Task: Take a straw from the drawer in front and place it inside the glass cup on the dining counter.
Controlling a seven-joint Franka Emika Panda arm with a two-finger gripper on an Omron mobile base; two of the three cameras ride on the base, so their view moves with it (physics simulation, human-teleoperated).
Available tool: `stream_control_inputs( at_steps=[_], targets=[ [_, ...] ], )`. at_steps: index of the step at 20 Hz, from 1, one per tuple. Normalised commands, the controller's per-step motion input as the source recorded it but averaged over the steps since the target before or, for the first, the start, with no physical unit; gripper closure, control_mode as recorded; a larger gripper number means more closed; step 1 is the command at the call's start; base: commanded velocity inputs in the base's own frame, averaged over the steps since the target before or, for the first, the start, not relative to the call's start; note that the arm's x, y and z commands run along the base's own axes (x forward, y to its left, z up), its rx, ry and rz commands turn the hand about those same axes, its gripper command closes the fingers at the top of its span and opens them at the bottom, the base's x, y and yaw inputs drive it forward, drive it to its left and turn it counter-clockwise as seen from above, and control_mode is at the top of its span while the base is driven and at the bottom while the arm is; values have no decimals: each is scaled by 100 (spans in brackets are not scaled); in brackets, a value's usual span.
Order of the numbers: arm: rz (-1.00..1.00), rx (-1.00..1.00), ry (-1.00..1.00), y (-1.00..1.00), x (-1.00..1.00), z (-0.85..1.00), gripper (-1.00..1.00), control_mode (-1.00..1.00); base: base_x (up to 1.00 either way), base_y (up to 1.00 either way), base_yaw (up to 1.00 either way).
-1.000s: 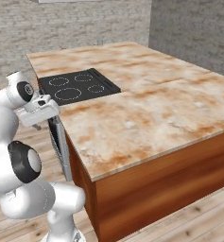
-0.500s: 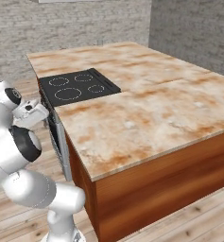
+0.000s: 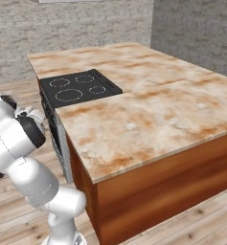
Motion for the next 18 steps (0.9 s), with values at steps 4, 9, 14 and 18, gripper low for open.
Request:
stream_control_inputs(
  at_steps=[4,9,14,18],
  targets=[
    [0,-14,0,2,16,-30,-100,-100,0,0,0],
    [0,-13,0,2,12,-23,-100,-100,0,0,0],
    [0,-12,0,1,4,-21,-100,-100,0,0,0],
    [0,-10,-2,0,1,-22,-100,-100,0,0,0]
  ],
)
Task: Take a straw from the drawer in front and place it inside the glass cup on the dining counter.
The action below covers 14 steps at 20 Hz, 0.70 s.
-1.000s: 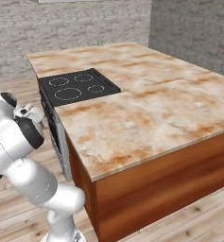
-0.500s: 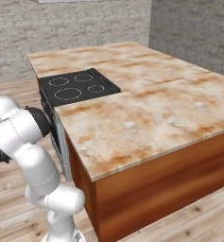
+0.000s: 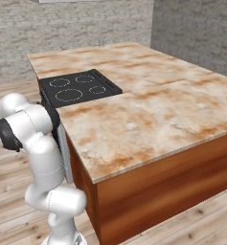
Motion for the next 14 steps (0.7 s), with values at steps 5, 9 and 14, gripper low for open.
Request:
stream_control_inputs(
  at_steps=[5,9,14],
  targets=[
    [0,-10,-5,0,0,-22,-100,-100,0,0,0],
    [0,-9,-7,0,0,-21,-100,-100,0,0,0],
    [0,-8,-6,0,0,-20,-100,-100,0,0,0]
  ],
)
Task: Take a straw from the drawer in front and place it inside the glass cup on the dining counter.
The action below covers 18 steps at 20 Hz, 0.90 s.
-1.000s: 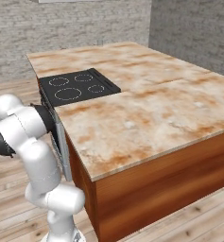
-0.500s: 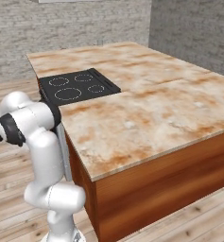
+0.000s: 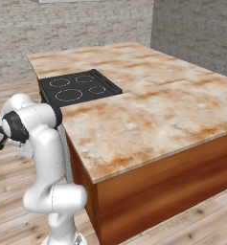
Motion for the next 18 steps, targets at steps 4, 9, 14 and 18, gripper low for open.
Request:
stream_control_inputs(
  at_steps=[4,9,14,18],
  targets=[
    [0,-5,-5,0,0,-12,-100,-100,0,0,0],
    [0,-3,-3,0,0,-6,-100,-100,0,0,0],
    [0,-3,0,-4,6,-1,-100,-100,0,0,0],
    [0,-7,0,-7,0,-2,-100,-100,0,0,0]
  ],
)
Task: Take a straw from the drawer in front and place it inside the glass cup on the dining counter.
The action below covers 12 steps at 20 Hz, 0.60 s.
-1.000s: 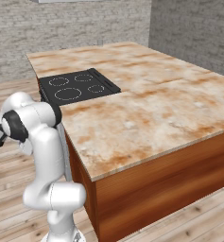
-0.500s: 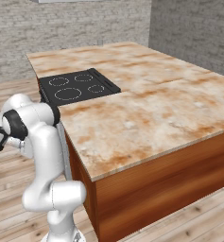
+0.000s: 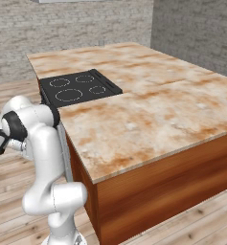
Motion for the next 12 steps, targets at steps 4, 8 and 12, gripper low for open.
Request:
stream_control_inputs(
  at_steps=[4,8,12],
  targets=[
    [0,-8,0,-12,11,-13,-100,-100,0,0,0],
    [0,-6,0,-11,15,-13,-100,-100,0,0,0],
    [0,-5,0,-10,21,-14,-100,-100,0,0,0]
  ],
)
